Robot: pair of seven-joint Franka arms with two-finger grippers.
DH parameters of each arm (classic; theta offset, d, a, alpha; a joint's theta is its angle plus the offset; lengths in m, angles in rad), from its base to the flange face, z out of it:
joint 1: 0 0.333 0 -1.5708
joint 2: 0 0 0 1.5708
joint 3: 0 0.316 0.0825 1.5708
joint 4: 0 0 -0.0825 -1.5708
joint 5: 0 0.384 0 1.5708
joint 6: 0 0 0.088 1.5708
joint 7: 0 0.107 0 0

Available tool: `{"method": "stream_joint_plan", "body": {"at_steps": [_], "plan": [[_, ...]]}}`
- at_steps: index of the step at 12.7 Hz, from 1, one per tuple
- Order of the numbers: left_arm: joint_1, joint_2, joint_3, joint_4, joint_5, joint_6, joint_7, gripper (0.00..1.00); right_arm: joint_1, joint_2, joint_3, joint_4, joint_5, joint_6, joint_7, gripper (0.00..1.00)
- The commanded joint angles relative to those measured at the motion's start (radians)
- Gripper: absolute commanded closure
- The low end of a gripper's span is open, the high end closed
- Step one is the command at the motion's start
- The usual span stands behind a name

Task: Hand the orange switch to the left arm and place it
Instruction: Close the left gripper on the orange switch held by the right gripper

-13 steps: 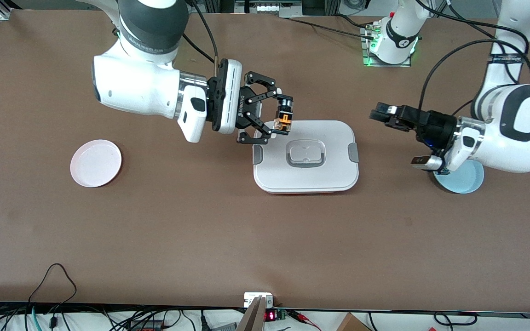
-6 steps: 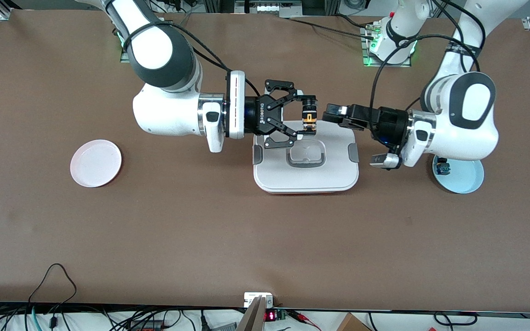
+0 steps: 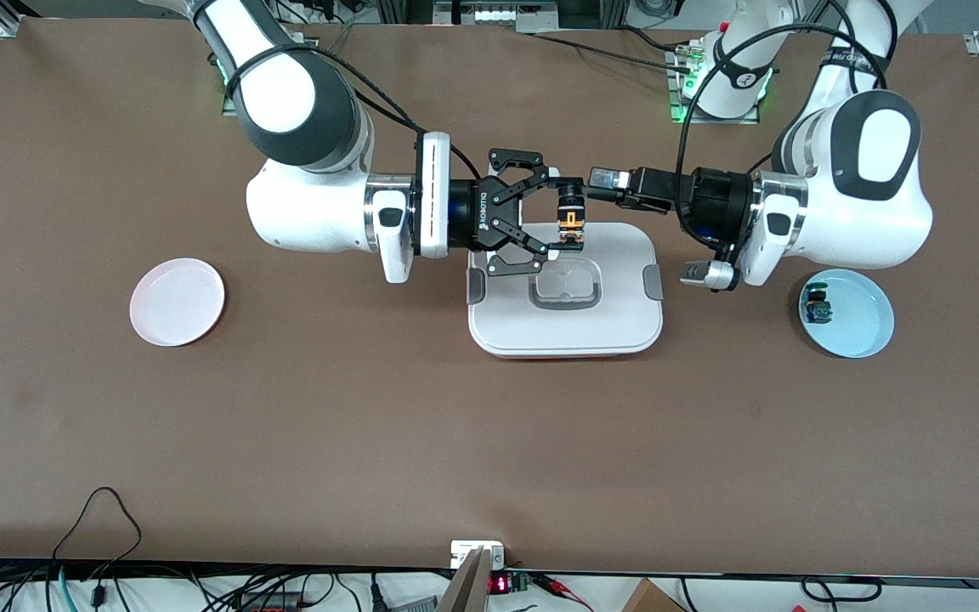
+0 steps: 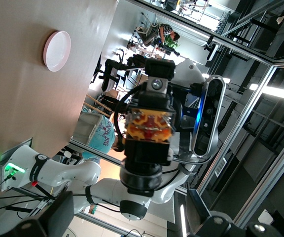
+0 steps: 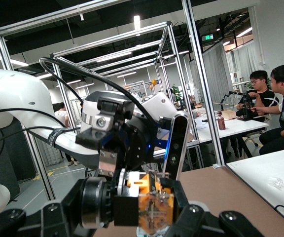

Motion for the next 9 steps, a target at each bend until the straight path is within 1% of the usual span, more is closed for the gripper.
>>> {"method": "stream_joint_plan", "body": {"at_steps": [1, 3, 5, 6, 9], "plan": [[0.000, -0.029, -0.009, -0.021, -0.022, 0.035, -0.014, 0.00, 0.010, -0.009, -0.007, -0.010, 0.021, 0.000, -0.029, 0.95], [-0.021, -0.021, -0.011, -0.012, -0.026, 0.078, -0.008, 0.00, 0.013, -0.009, -0.007, -0.010, 0.021, 0.000, -0.032, 0.96], [-0.046, 0.007, -0.009, 0.028, -0.031, 0.115, -0.005, 0.00, 0.011, -0.010, -0.007, -0.014, 0.021, 0.000, -0.041, 0.96], [-0.047, 0.020, -0.009, 0.046, -0.029, 0.117, -0.006, 0.02, 0.011, -0.010, -0.008, -0.014, 0.023, 0.005, -0.043, 0.96], [-0.046, 0.021, -0.008, 0.049, -0.026, 0.120, -0.006, 0.09, 0.030, -0.010, -0.008, -0.017, 0.020, 0.063, -0.044, 0.96]]}}
